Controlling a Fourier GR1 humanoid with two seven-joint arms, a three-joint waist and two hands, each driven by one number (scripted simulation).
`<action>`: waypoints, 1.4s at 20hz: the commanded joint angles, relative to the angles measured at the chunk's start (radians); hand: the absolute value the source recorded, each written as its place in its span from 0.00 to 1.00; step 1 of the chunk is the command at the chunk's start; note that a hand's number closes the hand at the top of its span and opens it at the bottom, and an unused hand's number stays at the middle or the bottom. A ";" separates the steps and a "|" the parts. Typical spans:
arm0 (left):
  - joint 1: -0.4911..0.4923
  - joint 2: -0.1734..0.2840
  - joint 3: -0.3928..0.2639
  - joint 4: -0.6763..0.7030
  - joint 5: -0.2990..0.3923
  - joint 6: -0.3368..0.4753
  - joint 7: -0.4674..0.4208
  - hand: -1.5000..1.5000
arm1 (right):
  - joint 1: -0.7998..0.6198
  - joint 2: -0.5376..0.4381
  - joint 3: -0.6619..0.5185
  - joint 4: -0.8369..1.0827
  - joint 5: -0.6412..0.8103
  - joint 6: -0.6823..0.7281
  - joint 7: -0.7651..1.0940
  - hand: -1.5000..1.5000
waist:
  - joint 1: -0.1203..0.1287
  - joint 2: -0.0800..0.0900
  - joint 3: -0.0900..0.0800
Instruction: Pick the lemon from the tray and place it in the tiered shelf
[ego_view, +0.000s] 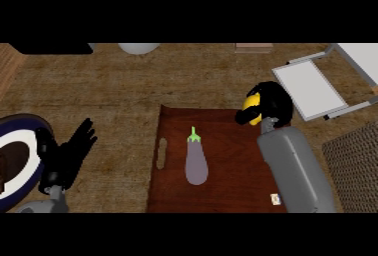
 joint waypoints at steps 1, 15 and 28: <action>-0.013 -0.006 -0.023 0.000 -0.008 -0.009 0.014 0.50 | -0.166 -0.019 -0.115 0.029 0.134 -0.193 0.264 1.00 | 0.032 0.001 -0.004; -0.035 -0.008 -0.023 0.046 -0.017 -0.020 -0.009 0.50 | -0.719 -0.149 -0.229 0.290 0.633 -0.093 0.619 1.00 | 0.055 0.000 -0.005; -0.018 -0.017 -0.018 0.015 -0.019 -0.003 0.007 0.50 | -0.874 -0.298 -0.411 0.410 0.771 -0.090 0.540 1.00 | 0.030 -0.007 -0.001</action>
